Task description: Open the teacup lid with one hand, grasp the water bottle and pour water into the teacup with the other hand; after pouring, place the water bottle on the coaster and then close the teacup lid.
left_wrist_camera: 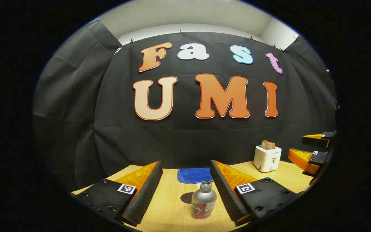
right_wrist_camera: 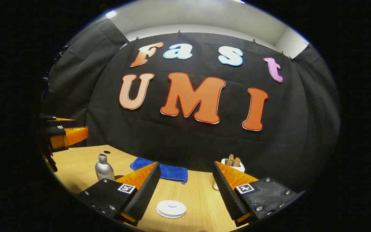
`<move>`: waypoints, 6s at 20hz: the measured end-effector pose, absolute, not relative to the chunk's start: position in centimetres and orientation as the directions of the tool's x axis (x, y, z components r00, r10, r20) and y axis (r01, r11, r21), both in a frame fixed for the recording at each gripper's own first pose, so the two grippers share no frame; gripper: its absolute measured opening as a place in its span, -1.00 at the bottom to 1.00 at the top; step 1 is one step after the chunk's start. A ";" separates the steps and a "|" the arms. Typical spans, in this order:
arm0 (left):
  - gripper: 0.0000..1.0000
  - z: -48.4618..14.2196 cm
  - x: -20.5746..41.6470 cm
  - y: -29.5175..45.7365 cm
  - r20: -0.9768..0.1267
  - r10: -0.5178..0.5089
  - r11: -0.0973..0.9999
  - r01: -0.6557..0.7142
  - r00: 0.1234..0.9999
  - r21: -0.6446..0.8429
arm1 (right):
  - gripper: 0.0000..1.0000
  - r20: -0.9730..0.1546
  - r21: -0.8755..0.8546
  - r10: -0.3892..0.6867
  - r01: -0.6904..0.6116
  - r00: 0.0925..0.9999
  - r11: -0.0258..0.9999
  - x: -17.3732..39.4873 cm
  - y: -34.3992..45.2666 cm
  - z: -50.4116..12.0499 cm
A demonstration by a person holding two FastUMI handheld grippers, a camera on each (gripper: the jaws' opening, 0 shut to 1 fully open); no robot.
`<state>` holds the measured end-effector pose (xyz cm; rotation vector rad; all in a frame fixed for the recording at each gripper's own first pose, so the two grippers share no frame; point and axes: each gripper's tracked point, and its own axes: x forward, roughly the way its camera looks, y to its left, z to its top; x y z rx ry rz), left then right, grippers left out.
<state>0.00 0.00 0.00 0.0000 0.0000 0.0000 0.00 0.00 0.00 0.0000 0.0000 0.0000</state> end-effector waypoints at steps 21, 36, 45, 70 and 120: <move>0.92 0.4 -0.3 0.1 -0.032 0.037 0.997 -0.035 0.999 0.063 | 0.95 -0.047 0.027 0.009 -0.008 0.999 1.000 0.0 -0.8 -0.5; 0.93 -1.2 -1.3 -1.0 -0.024 0.024 0.992 -0.020 0.999 0.123 | 0.82 -0.225 0.140 0.138 -0.108 0.965 0.984 2.0 2.5 -9.0; 0.93 -3.5 -1.1 -1.5 -0.081 0.020 0.992 -0.009 0.997 0.127 | 0.56 -0.403 0.131 0.177 -0.135 0.898 0.982 4.6 3.5 -16.4; 0.93 -8.6 -0.5 -1.7 -0.187 -0.028 0.998 0.039 0.982 0.056 | -0.57 -0.452 0.162 0.224 -0.167 0.864 0.973 5.5 4.5 -17.7; 0.60 -18.0 2.2 -7.4 -0.398 -0.071 0.529 0.372 0.915 0.762 | -0.58 -0.225 0.246 0.091 -0.033 0.970 0.969 0.9 -6.2 -10.4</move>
